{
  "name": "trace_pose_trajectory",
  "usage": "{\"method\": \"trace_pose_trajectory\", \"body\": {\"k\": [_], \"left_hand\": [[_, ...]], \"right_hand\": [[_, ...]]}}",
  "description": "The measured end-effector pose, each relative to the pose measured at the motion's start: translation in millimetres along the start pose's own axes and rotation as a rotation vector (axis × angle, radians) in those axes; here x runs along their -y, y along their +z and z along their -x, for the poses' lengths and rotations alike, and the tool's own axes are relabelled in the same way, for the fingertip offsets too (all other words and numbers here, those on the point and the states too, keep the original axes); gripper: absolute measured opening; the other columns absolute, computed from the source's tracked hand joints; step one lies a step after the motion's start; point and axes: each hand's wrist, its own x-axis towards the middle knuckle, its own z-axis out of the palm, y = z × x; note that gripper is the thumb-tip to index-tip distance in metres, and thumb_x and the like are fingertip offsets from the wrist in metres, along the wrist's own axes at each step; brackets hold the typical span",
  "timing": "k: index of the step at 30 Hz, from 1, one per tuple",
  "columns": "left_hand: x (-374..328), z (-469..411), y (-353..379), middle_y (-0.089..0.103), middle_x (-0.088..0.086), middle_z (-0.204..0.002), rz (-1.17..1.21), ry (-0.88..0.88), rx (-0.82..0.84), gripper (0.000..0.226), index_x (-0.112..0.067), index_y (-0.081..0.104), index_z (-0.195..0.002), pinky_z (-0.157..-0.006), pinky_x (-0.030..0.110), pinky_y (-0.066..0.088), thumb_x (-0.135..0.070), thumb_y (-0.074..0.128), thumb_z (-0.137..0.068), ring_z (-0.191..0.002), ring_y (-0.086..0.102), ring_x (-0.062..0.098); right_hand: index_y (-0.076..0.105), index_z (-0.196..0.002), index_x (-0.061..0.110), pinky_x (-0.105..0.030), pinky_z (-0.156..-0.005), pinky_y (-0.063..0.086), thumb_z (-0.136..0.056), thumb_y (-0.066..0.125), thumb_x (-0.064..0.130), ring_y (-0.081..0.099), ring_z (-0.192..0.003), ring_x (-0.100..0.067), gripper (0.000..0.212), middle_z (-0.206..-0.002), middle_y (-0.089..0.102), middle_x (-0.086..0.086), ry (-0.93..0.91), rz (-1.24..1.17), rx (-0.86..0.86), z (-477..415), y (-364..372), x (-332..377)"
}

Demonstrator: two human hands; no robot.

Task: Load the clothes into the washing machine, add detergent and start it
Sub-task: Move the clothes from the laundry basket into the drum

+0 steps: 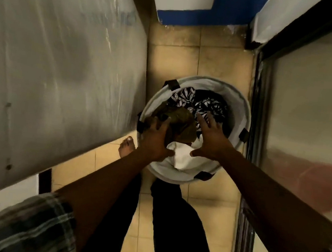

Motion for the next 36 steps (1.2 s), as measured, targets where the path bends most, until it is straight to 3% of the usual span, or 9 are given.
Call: {"method": "trace_pose_trajectory", "body": {"k": [5,8,12,17,19,22,26,30,36], "left_hand": [[19.1,-64.4,47.3,-0.027,0.015,-0.167,0.026,-0.101,-0.024,0.149,-0.045,-0.012,-0.159,-0.124,0.063,0.007,-0.046,0.097,-0.057,-0.154,-0.018,0.046],[33.8,-96.1,70.6,-0.017,0.016,-0.168,0.003,-0.114,-0.085,0.139,-0.047,-0.003,-0.159,-0.126,0.060,0.007,-0.044,0.095,-0.061,-0.155,-0.009,0.046],[58.6,-118.6,95.9,0.026,0.018,-0.161,0.018,-0.002,-0.250,0.099,-0.037,0.030,-0.154,-0.119,0.060,0.031,-0.040,0.081,-0.070,-0.148,0.028,0.045],[49.4,-97.5,94.5,0.058,0.013,-0.138,0.215,0.123,-0.356,0.053,-0.022,0.059,-0.136,-0.113,0.051,0.043,-0.016,0.071,-0.085,-0.131,0.053,0.034],[37.5,-79.4,80.7,0.061,0.016,-0.132,0.296,0.151,-0.355,0.047,-0.014,0.064,-0.132,-0.110,0.045,0.045,-0.004,0.068,-0.086,-0.126,0.056,0.034],[22.1,-53.1,61.2,0.063,0.017,-0.129,0.323,0.119,-0.329,0.052,-0.012,0.064,-0.132,-0.102,0.037,0.048,-0.002,0.067,-0.081,-0.120,0.059,0.035],[-3.7,-2.8,27.5,0.064,0.013,-0.126,0.333,0.109,-0.323,0.058,-0.018,0.063,-0.132,-0.099,0.041,0.051,-0.012,0.067,-0.075,-0.118,0.060,0.033],[-31.8,62.3,-9.8,0.064,0.013,-0.128,0.353,0.194,-0.365,0.058,-0.013,0.063,-0.132,-0.096,0.025,0.043,-0.007,0.068,-0.075,-0.120,0.059,0.033],[-61.3,159.4,-76.6,0.066,0.006,-0.131,0.356,0.312,-0.401,0.056,-0.018,0.062,-0.133,-0.099,0.044,0.053,-0.016,0.071,-0.078,-0.121,0.063,0.025]], "right_hand": [[-0.033,-0.151,0.048,-0.066,-0.125,0.004,-0.048,0.103,0.043,-0.020,-0.153,-0.051,0.170,-0.159,-0.047,-0.014,0.019,0.096,0.066,-70.1,26.6,-33.2],[-0.024,-0.155,0.049,-0.067,-0.123,0.008,-0.051,0.103,0.032,-0.013,-0.153,-0.053,0.166,-0.160,-0.045,-0.013,0.059,0.080,0.072,-96.5,52.1,-40.9],[0.016,-0.162,0.037,-0.053,-0.119,0.033,-0.072,0.092,0.021,0.025,-0.150,-0.053,0.119,-0.170,-0.010,-0.019,0.065,0.026,-0.020,-113.7,83.4,-31.4],[0.055,-0.142,0.021,-0.045,-0.107,0.050,-0.087,0.074,0.011,0.057,-0.123,-0.044,0.058,-0.154,0.033,-0.019,0.042,0.004,-0.164,-98.9,88.7,-17.3],[0.061,-0.134,0.018,-0.044,-0.100,0.054,-0.085,0.071,0.004,0.062,-0.116,-0.044,0.052,-0.144,0.045,-0.019,0.030,-0.038,-0.220,-80.0,81.1,-13.0],[0.069,-0.120,0.015,-0.041,-0.088,0.056,-0.077,0.070,0.001,0.065,-0.105,-0.042,0.045,-0.125,0.058,-0.017,0.037,-0.121,-0.282,-41.6,61.8,-2.5],[0.070,-0.108,0.014,-0.036,-0.075,0.052,-0.067,0.067,0.003,0.064,-0.099,-0.039,0.043,-0.112,0.062,-0.015,0.051,-0.228,-0.360,19.9,25.9,12.7],[0.072,-0.110,0.015,-0.031,-0.073,0.047,-0.064,0.068,0.004,0.064,-0.101,-0.035,0.047,-0.108,0.064,-0.011,0.033,-0.277,-0.423,87.5,-10.2,32.9],[0.078,-0.112,0.022,-0.023,-0.074,0.041,-0.069,0.074,0.025,0.068,-0.097,-0.028,0.043,-0.103,0.071,-0.006,-0.018,-0.341,-0.555,192.0,-68.5,76.7]]}}
